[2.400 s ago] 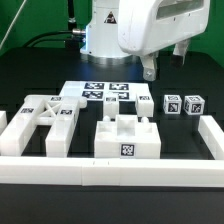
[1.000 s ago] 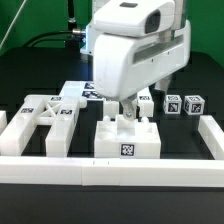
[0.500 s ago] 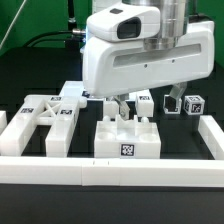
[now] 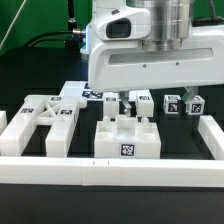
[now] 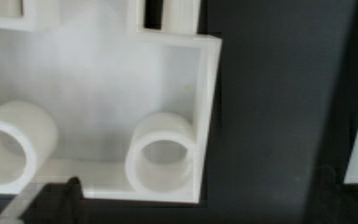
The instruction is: Assemble chair
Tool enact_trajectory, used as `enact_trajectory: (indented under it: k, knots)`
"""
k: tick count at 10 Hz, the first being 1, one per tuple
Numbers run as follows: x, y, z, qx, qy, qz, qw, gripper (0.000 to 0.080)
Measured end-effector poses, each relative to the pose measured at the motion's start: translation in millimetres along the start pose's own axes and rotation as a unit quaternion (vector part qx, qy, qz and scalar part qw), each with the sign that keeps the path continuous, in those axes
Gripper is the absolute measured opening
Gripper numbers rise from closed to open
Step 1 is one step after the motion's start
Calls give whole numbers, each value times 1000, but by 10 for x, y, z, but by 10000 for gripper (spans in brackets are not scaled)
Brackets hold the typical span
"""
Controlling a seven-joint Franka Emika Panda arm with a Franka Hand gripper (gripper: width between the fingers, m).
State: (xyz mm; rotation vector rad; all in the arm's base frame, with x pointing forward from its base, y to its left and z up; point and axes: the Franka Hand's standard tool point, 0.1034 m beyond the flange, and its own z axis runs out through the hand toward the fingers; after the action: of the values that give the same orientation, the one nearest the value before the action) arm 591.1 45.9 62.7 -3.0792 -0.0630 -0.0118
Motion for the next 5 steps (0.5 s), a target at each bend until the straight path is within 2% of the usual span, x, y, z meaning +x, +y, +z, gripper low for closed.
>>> enact_trajectory:
  k: [5]
  knots:
    - [-92, 102, 338, -1, 13, -16, 1000, 649]
